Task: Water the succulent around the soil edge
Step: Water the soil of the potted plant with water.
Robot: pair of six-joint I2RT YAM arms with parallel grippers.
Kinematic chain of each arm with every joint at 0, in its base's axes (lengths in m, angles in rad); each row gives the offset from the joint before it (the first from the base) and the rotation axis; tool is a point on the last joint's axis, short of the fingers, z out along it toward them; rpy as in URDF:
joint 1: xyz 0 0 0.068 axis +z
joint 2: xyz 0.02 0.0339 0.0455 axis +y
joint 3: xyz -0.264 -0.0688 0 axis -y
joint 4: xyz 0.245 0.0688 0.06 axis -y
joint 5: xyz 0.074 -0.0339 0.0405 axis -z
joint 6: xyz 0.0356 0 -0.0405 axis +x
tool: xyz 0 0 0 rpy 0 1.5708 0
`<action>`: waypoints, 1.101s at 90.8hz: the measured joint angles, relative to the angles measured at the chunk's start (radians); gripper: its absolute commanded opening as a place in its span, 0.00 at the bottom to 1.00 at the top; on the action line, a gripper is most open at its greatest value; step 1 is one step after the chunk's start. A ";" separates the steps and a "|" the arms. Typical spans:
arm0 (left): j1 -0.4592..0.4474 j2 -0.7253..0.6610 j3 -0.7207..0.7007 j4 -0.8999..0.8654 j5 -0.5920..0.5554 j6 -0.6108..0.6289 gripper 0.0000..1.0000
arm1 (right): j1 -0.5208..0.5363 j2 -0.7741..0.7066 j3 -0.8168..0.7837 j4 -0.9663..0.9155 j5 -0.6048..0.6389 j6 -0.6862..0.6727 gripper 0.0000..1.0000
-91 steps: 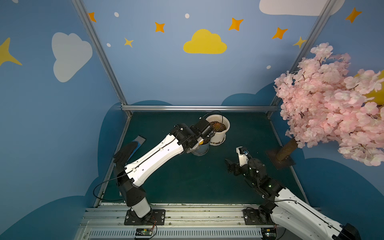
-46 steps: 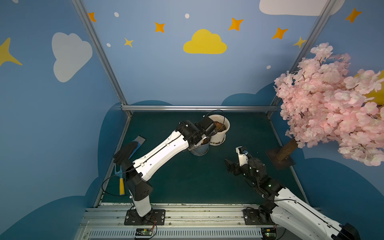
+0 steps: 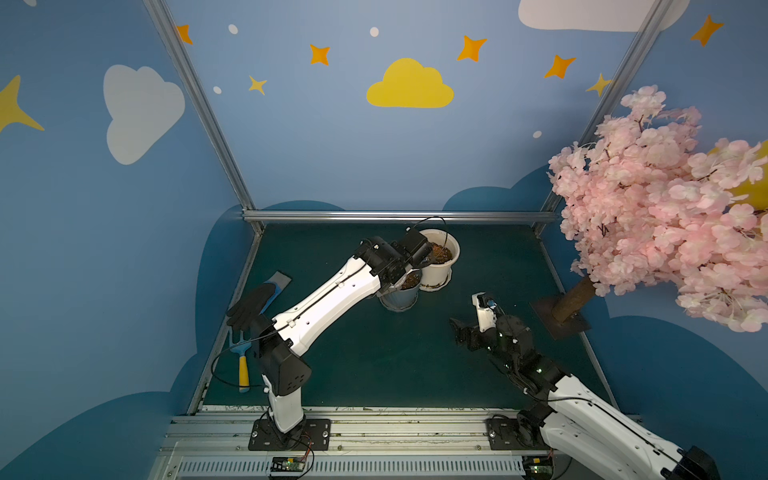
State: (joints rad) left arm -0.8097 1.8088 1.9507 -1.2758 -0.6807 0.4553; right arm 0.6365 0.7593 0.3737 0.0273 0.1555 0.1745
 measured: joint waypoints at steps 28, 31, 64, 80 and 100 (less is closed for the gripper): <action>0.009 0.003 0.023 -0.011 -0.014 0.001 0.03 | 0.000 0.005 0.000 0.010 -0.050 0.000 0.95; 0.010 0.004 0.027 -0.014 -0.015 0.002 0.03 | 0.000 0.006 0.000 0.013 -0.053 0.000 0.95; 0.016 0.030 0.034 -0.029 -0.058 0.000 0.03 | 0.000 0.006 0.000 0.014 -0.064 0.000 0.95; 0.017 0.031 0.035 -0.051 -0.077 -0.011 0.03 | 0.000 0.006 0.000 0.014 -0.064 0.000 0.95; 0.018 0.031 0.043 -0.088 -0.095 -0.026 0.03 | 0.000 0.006 0.000 0.014 -0.068 -0.001 0.95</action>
State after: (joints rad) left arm -0.7921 1.8400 1.9934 -1.3640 -0.7757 0.4297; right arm 0.6361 0.7654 0.3733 0.0418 0.0875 0.1738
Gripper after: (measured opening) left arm 0.165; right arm 0.949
